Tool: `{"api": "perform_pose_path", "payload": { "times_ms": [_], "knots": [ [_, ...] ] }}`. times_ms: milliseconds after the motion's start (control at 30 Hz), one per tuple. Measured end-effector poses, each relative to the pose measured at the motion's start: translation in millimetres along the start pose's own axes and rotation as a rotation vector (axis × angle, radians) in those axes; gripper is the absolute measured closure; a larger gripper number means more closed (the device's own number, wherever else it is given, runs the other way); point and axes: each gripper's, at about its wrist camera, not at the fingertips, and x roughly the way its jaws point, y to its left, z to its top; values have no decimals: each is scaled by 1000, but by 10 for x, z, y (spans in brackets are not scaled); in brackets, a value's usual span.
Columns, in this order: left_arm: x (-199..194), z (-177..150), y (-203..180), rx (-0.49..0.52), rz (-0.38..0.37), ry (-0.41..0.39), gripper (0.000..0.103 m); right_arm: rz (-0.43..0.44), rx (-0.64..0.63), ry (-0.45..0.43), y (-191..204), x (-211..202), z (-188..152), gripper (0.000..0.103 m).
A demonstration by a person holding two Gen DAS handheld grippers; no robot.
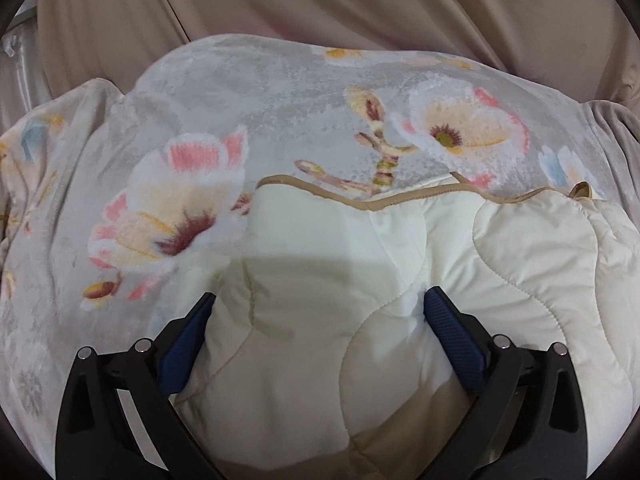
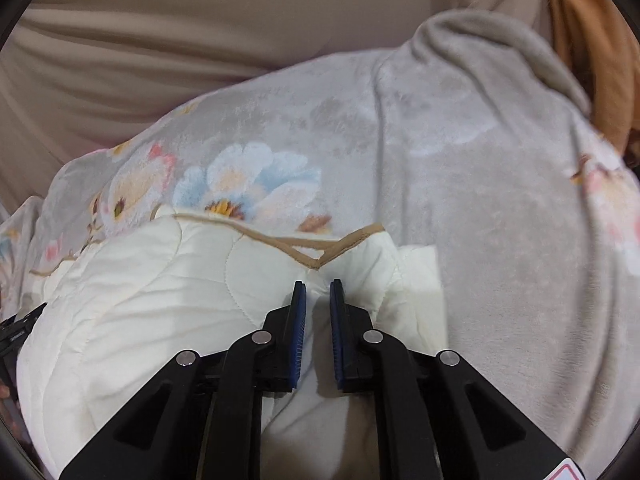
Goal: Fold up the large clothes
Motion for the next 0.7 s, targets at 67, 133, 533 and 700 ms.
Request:
{"api": "perform_pose_path", "payload": {
  "times_ms": [67, 133, 533, 700],
  "knots": [
    [-220, -35, 32, 5, 25, -40, 5, -5, -19, -42, 146, -243, 26, 82],
    [-467, -91, 59, 15, 28, -74, 5, 78, -70, -42, 427, -492, 29, 82],
    [-1122, -603, 351, -16, 79, -18, 5, 277, -401, 129, 1942, -365, -520, 83],
    [-996, -873, 585, -82, -12, 84, 5, 263, -412, 133, 1947, -190, -670, 84]
  ]
}}
